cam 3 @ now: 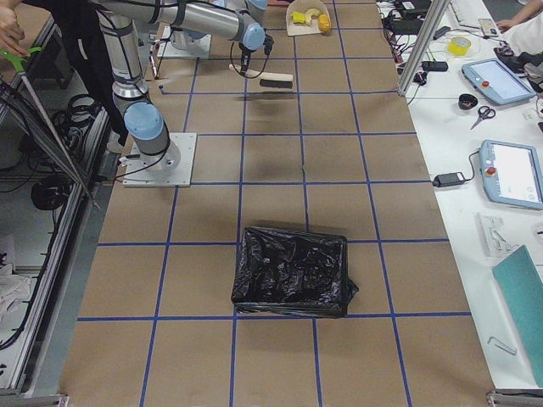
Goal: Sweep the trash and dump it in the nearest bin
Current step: 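Lift the dustpan with the left gripper and tip it over the black bin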
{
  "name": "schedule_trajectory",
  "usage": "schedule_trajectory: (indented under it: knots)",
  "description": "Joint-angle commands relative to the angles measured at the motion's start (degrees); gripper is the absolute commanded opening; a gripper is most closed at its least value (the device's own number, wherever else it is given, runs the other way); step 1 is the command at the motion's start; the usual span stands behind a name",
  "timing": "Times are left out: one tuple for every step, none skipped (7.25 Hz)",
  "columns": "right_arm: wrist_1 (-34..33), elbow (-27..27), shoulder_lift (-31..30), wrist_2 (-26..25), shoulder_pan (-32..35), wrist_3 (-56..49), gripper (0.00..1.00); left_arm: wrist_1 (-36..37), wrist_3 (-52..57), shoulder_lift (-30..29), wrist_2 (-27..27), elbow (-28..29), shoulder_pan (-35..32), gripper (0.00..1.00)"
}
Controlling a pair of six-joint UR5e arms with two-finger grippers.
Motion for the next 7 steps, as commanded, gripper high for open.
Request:
schedule_trajectory:
  knots:
    - [0.03, 0.00, 0.16, 0.03, 0.02, 0.02, 0.00, 0.78, 0.02, -0.45, 0.05, -0.09, 0.00, 0.45]
    - [0.03, 0.09, 0.34, 0.03, 0.10, 0.02, 0.00, 0.78, 0.02, -0.54, 0.05, -0.01, 0.00, 0.52]
    - [0.03, 0.17, 0.34, -0.06, 0.11, -0.15, 0.00, 0.87, 0.02, -0.72, 0.05, -0.01, 0.00, 0.64]
    - [0.03, 0.18, 0.34, -0.06, 0.11, -1.63, 0.00, 0.87, 0.02, -0.81, 0.05, -0.09, 0.00, 0.65]
    - [0.03, 0.18, 0.25, -0.06, 0.11, -2.95, 0.00, 0.87, 0.02, -0.81, -0.04, -0.10, 0.00, 0.59]
    - [0.03, 0.18, 0.25, -0.06, 0.11, -3.14, 0.00, 0.87, 0.02, -0.81, 0.05, -0.10, 0.00, 0.56]
    - [0.03, 0.26, 0.25, -0.06, 0.11, -3.14, 0.00, 0.87, 0.02, -0.72, 0.05, -0.10, 0.00, 0.39]
